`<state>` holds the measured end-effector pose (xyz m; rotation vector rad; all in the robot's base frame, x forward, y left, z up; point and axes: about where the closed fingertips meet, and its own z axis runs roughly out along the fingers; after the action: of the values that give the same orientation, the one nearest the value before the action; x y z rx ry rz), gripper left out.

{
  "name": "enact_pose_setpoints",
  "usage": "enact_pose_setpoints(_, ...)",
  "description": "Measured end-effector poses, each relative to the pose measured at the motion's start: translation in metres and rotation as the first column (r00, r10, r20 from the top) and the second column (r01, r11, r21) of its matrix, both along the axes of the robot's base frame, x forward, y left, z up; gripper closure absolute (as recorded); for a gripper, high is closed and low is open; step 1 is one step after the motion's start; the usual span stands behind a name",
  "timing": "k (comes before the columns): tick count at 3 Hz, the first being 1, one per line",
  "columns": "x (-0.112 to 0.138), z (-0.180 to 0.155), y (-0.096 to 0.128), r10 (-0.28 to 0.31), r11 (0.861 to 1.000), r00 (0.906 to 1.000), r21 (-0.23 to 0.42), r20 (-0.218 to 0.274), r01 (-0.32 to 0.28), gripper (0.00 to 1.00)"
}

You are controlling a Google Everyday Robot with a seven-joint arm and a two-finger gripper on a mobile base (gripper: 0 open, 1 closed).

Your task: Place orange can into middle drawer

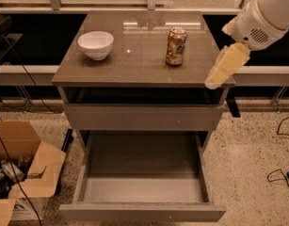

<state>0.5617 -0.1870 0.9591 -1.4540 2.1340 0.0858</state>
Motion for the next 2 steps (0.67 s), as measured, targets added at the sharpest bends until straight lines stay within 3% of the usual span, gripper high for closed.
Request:
enact_pose_setpoints(1,0.044,-0.006,0.028,-0.002,0.996,0.9984,0.085,0.057,-0.003,0.00)
enact_pose_setpoints(2,0.087,-0.012,0.050,-0.009,0.986,0.9965,0.168,0.083,-0.005,0.00)
